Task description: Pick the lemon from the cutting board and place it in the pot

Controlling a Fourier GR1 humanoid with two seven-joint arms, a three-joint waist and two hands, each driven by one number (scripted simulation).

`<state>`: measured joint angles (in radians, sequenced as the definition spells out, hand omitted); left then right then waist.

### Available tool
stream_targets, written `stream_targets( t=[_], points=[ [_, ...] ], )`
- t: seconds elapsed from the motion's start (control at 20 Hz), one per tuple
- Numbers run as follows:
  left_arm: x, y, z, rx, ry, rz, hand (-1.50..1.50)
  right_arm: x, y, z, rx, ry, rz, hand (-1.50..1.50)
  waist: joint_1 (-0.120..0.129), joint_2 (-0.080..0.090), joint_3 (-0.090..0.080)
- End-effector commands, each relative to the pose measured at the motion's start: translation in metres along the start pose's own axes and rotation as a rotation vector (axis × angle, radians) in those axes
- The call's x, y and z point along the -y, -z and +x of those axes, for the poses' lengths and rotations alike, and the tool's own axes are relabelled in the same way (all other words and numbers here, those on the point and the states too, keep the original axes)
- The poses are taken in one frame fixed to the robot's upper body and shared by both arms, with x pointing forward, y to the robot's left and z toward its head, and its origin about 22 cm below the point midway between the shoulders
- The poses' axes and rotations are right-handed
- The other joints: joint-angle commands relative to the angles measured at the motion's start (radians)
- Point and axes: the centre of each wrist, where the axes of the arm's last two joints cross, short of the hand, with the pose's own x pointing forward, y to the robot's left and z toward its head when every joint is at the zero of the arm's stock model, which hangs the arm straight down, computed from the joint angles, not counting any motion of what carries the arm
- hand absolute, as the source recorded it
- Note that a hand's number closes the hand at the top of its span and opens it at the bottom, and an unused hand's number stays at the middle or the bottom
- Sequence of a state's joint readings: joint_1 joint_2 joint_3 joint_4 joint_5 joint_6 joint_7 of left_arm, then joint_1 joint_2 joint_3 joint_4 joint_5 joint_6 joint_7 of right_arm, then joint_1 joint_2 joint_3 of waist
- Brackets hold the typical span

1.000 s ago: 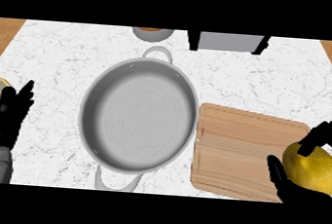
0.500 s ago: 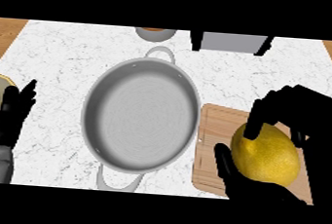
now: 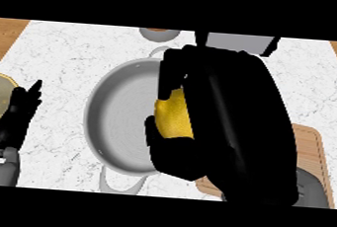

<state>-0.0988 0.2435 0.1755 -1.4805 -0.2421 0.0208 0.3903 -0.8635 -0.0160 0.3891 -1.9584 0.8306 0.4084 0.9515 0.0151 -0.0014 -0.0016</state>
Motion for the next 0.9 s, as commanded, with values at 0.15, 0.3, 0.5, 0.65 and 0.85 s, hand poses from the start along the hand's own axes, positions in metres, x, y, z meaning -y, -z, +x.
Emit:
stream_targets(
  t=[0.15, 0.3, 0.5, 0.65, 0.85],
  points=[
    [0.003, 0.002, -0.008, -0.009, 0.008, -0.016, 0.00, -0.051, 0.042, 0.018, -0.083, 0.013, 0.145, 1.50, 0.009, 0.005, 0.000],
    [0.007, 0.004, 0.010, -0.001, -0.002, 0.011, 0.00, -0.067, 0.044, -0.005, -0.178, 0.115, 0.206, 1.50, 0.002, 0.005, 0.001],
    [-0.004, 0.004, 0.022, 0.001, -0.009, -0.021, 0.00, -0.101, 0.059, -0.019, -0.197, 0.160, 0.266, -1.50, 0.006, 0.005, 0.001],
    [-0.013, 0.009, -0.003, 0.006, 0.006, -0.012, 0.00, -0.114, 0.052, 0.001, -0.183, 0.245, 0.259, -1.50, 0.010, 0.005, 0.001],
    [-0.002, -0.001, 0.009, 0.013, 0.002, 0.005, 0.00, -0.124, 0.047, -0.017, -0.199, 0.460, 0.118, -1.50, 0.017, 0.005, 0.002]
  ],
)
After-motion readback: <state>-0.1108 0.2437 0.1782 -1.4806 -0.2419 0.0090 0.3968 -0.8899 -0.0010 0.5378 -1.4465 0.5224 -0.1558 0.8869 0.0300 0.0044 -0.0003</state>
